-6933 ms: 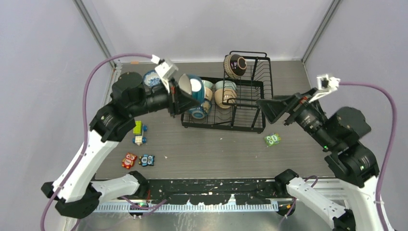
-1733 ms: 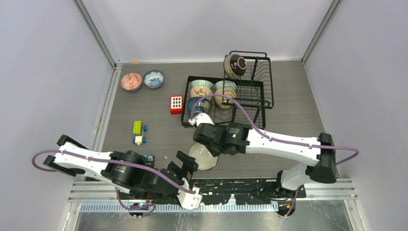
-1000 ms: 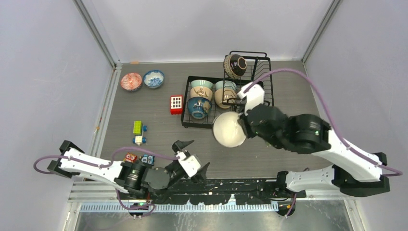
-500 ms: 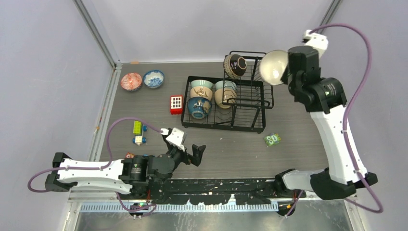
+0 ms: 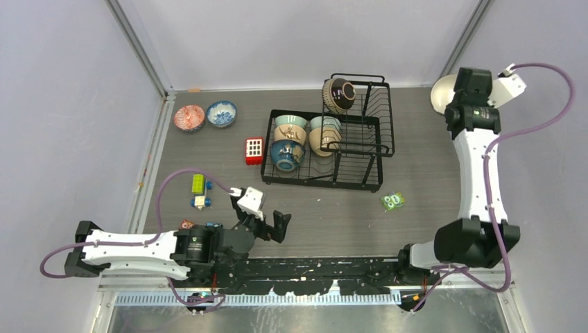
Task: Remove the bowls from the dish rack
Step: Place the bowl at the center of the board.
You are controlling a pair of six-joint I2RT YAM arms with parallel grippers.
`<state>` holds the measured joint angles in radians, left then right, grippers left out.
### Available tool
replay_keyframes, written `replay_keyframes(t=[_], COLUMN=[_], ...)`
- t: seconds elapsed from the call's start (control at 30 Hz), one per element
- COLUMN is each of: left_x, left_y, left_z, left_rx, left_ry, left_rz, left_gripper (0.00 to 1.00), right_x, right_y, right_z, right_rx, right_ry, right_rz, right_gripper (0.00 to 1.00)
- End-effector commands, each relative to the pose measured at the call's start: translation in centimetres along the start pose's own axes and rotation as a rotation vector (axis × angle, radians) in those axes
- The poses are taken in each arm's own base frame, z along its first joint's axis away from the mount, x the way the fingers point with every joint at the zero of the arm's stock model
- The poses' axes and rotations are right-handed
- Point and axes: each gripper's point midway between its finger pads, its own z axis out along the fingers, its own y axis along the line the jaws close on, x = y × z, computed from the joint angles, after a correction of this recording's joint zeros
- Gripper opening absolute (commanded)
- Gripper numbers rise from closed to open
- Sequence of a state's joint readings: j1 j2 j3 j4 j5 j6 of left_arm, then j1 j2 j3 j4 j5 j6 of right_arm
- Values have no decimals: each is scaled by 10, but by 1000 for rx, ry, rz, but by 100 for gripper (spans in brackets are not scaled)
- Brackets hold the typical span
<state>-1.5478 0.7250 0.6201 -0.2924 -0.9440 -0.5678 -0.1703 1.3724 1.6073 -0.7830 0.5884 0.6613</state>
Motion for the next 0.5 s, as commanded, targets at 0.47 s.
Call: replay_keyframes(t=[0.47], left_x=[24], left_y=[60], left_z=[-12], left_rx=[-139], left_ry=[-67], left_rz=[-179], left_gripper=[94], right_x=[146], right_y=[-39], right_z=[151], right_rx=[184], right_ry=[324], right_rz=[90], right_gripper=[1])
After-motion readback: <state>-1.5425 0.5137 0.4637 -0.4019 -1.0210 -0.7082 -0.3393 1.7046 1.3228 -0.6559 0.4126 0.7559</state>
